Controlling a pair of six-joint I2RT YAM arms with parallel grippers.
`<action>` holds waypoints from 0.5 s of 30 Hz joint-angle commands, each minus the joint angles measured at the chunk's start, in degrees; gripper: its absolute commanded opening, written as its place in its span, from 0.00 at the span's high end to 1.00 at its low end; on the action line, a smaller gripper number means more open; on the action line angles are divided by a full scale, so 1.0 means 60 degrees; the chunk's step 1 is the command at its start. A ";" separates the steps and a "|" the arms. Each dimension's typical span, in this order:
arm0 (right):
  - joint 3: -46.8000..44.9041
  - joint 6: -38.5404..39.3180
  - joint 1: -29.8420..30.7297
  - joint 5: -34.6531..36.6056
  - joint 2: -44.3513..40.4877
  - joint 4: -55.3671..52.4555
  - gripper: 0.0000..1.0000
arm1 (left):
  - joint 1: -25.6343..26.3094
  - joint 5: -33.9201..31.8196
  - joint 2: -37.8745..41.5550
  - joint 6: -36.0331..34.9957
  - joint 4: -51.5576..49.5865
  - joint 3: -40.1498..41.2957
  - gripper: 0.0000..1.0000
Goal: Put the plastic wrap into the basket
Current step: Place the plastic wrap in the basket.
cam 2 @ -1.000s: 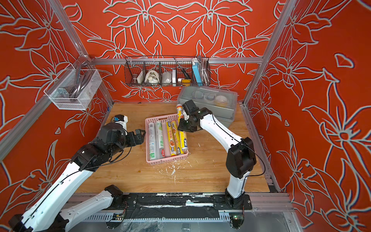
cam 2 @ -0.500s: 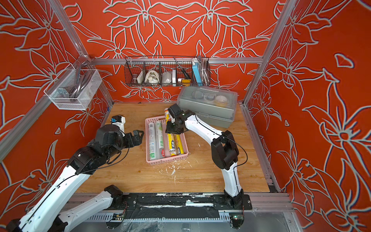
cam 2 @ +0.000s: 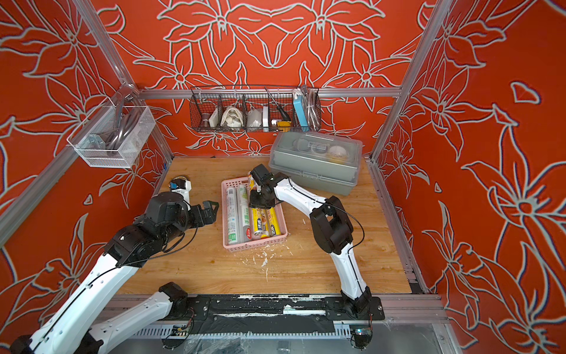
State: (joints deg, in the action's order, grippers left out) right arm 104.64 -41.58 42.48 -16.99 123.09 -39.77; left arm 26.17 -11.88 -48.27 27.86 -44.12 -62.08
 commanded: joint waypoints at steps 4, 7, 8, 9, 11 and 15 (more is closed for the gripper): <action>-0.0201 -0.0309 0.0264 0.0137 0.0224 0.0321 0.73 | -0.0100 -0.0086 0.0120 -0.0117 0.0001 0.0050 0.02; -0.0228 -0.0345 0.0330 0.0196 0.0356 0.0277 0.72 | -0.0096 -0.0086 0.0134 -0.0119 0.0014 0.0084 0.02; -0.0263 -0.0349 0.0334 0.0199 0.0395 0.0271 0.72 | -0.0111 -0.0071 0.0135 -0.0109 0.0014 0.0084 0.02; -0.0306 -0.0338 0.0354 0.0217 0.0403 0.0260 0.72 | -0.0114 -0.0071 0.0149 -0.0115 0.0000 0.0081 0.02; -0.0454 -0.0289 0.0436 0.0476 0.0265 0.0255 0.72 | -0.0114 -0.0086 0.0186 -0.0118 0.0007 0.0111 0.02; -0.0605 -0.0194 0.0479 0.0578 -0.0047 0.0203 0.72 | -0.0129 -0.0049 0.0201 -0.0095 0.0043 0.0159 0.02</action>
State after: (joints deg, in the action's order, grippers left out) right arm 102.04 -42.61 44.99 -15.05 124.01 -37.21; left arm 25.82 -11.90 -47.83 27.88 -44.07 -61.80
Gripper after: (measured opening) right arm 0.413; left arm 0.981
